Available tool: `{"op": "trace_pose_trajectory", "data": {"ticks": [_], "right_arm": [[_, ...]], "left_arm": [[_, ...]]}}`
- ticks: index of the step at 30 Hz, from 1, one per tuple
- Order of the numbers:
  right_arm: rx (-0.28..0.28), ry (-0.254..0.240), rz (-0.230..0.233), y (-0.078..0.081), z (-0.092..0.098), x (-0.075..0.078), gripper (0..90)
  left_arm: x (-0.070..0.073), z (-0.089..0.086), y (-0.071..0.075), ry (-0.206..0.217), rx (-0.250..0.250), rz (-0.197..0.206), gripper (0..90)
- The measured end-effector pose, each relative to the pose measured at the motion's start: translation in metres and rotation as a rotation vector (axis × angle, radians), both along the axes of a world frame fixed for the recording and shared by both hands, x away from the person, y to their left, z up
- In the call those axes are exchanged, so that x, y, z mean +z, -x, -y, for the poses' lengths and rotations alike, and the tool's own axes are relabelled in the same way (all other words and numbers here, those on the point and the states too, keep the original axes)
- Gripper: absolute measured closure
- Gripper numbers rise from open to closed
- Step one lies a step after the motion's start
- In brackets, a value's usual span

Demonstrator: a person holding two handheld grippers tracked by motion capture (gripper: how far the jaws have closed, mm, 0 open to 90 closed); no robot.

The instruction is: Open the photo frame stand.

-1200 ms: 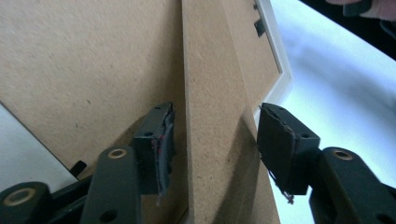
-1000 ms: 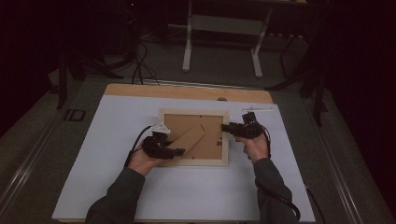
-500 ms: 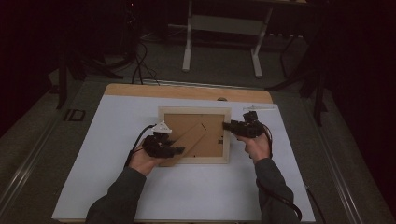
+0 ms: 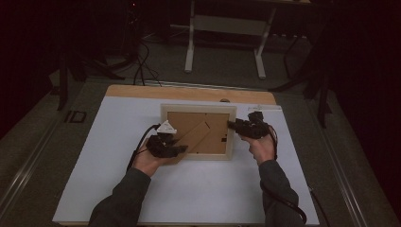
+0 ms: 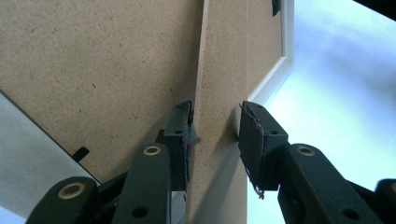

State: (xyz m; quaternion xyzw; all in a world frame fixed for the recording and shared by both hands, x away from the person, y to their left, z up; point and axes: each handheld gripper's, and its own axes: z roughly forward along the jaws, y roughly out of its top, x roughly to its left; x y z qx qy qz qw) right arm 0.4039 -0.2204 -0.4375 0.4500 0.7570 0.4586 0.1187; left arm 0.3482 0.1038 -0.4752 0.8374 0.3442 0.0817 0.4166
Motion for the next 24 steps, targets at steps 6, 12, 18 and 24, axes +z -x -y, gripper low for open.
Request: {"op": "trace_pose_trajectory", "data": {"ticks": [6,12,18,24], "right_arm": [[-0.003,0.004,0.014,0.0005,-0.0008,0.002,62.1],[-0.001,0.015,0.033,0.0013,-0.0017,0.005,62.1],[-0.002,0.029,0.047,0.0023,-0.0023,0.0074,62.0],[-0.002,0.038,0.059,0.0027,-0.0027,0.0099,62.1]], "left_arm": [[0.002,0.0007,-0.0004,-0.01,0.011,0.017,67.3],[0.0039,0.0012,-0.0013,-0.018,0.022,0.027,68.0],[0.0039,0.0019,-0.002,-0.017,0.029,0.036,68.7],[0.004,0.003,-0.0024,-0.016,0.041,0.05,69.6]]}}
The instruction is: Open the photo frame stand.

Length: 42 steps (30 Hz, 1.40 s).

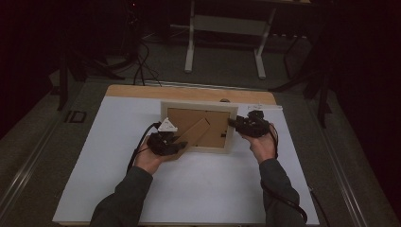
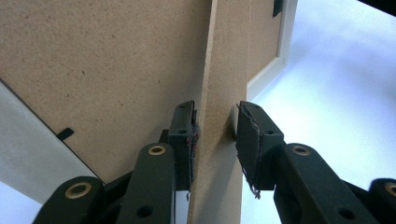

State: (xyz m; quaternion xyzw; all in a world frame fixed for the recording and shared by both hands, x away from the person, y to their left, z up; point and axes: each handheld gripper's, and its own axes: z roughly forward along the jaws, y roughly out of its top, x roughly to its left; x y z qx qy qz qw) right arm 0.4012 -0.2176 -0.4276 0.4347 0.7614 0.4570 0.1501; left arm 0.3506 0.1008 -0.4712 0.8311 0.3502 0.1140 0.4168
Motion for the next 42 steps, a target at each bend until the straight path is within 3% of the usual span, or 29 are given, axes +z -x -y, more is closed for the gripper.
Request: {"op": "trace_pose_trajectory", "data": {"ticks": [22,42], "right_arm": [[-0.024,0.044,0.061,0.004,-0.005,0.004,62.2],[-0.013,0.09,0.087,0.005,-0.01,0.007,62.1]], "left_arm": [[0.0,0.008,-0.001,-0.032,0.041,0.042,70.8],[-0.001,0.011,-0.005,-0.049,0.083,0.049,71.5]]}}
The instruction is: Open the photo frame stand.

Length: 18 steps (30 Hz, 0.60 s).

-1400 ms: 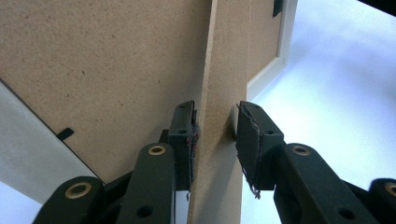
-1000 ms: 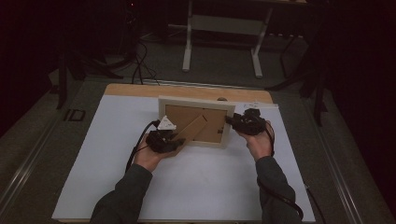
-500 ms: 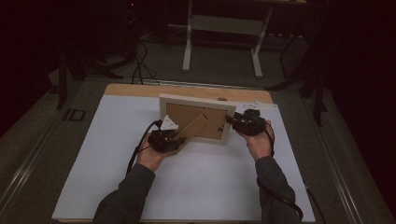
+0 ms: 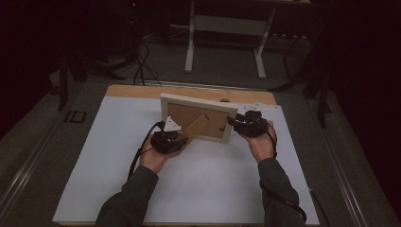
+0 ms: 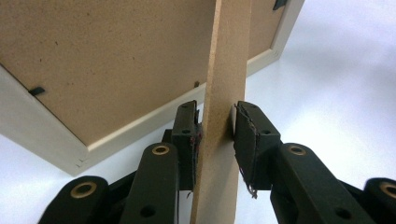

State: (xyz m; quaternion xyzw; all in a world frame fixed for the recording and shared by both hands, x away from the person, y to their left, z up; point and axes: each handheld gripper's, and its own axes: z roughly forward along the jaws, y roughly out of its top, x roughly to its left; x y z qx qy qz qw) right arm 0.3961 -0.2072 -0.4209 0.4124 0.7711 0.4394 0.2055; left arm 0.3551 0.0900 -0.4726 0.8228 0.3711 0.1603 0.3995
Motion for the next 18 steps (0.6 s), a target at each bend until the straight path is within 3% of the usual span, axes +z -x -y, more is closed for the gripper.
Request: {"op": "trace_pose_trajectory", "data": {"ticks": [18], "right_arm": [[0.027,0.054,0.051,0.01,-0.005,-0.001,62.2]], "left_arm": [[-0.001,0.002,0.011,0.004,-0.015,0.019,73.5]]}}
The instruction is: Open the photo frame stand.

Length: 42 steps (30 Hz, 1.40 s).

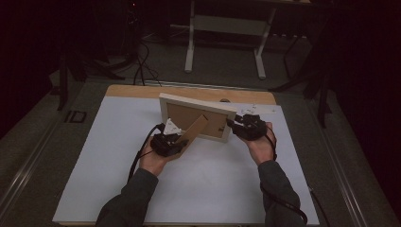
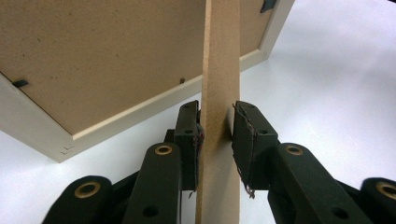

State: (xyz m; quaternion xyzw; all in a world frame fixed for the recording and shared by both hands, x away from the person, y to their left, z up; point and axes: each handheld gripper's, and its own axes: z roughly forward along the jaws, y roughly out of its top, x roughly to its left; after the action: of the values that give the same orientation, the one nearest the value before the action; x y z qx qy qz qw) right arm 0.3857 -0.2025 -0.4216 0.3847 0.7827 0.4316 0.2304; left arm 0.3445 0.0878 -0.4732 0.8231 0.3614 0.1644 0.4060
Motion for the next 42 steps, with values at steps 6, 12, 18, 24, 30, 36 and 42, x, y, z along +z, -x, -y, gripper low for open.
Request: {"op": "trace_pose_trajectory", "data": {"ticks": [6,12,18,24,30,36,42], "right_arm": [[0.018,0.017,0.024,0.007,-0.001,-0.001,62.2],[0.039,0.053,0.052,0.014,-0.002,-0.001,62.4],[0.045,0.075,0.072,0.018,-0.004,-0.002,62.5],[0.054,0.083,0.085,0.023,-0.005,-0.003,62.4],[0.065,0.083,0.092,0.029,-0.005,-0.004,62.1],[0.079,0.077,0.093,0.034,-0.005,-0.005,61.6],[0.088,0.078,0.098,0.038,-0.005,-0.007,61.2]], "left_arm": [[-0.001,0.0,0.004,-0.008,-0.013,0.005,74.0],[-0.003,0.001,0.007,-0.01,-0.021,0.013,74.7],[-0.005,0.0,0.008,-0.014,-0.021,0.014,74.9],[-0.008,-0.001,0.01,-0.012,-0.023,0.011,75.0],[-0.012,-0.001,0.013,-0.018,-0.026,0.008,75.5],[-0.015,-0.002,0.015,-0.019,-0.03,0.006,76.0],[-0.018,-0.002,0.017,-0.026,-0.031,0.005,76.3]]}}
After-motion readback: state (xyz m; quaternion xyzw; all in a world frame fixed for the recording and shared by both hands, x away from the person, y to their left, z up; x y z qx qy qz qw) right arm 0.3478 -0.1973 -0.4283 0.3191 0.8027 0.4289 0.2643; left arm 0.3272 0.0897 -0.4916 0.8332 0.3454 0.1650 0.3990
